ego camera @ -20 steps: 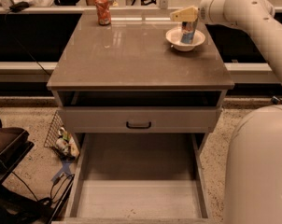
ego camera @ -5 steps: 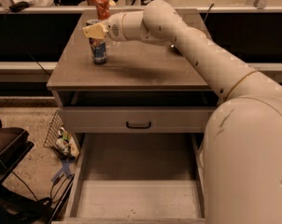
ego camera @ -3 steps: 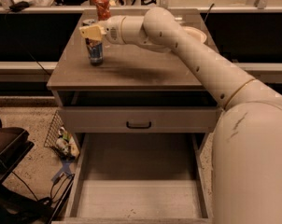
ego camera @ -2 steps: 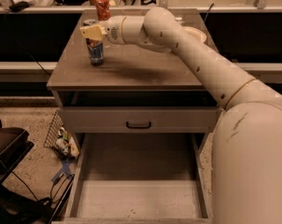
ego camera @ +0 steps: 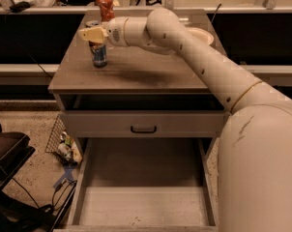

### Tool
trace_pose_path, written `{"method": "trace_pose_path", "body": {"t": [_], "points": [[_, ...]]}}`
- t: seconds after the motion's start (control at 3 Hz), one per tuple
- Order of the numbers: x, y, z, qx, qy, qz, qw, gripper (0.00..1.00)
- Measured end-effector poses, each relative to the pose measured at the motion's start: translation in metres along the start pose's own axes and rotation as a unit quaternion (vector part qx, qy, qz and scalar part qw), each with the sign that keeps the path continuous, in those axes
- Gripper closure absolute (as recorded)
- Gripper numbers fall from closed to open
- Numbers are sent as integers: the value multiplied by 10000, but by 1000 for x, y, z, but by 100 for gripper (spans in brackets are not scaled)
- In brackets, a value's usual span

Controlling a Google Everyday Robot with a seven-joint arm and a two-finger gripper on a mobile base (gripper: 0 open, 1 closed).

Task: Pick redbull can from paper bowl and place on counter

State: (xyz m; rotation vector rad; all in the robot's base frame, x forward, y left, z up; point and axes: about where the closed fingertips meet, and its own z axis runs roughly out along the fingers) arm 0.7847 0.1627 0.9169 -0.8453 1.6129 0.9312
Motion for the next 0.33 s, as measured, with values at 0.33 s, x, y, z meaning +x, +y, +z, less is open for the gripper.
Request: {"method": "trace_pose_path", "body": {"t": [0.33], "points": [[1, 2, 2, -19, 5, 3, 10000, 0]]}}
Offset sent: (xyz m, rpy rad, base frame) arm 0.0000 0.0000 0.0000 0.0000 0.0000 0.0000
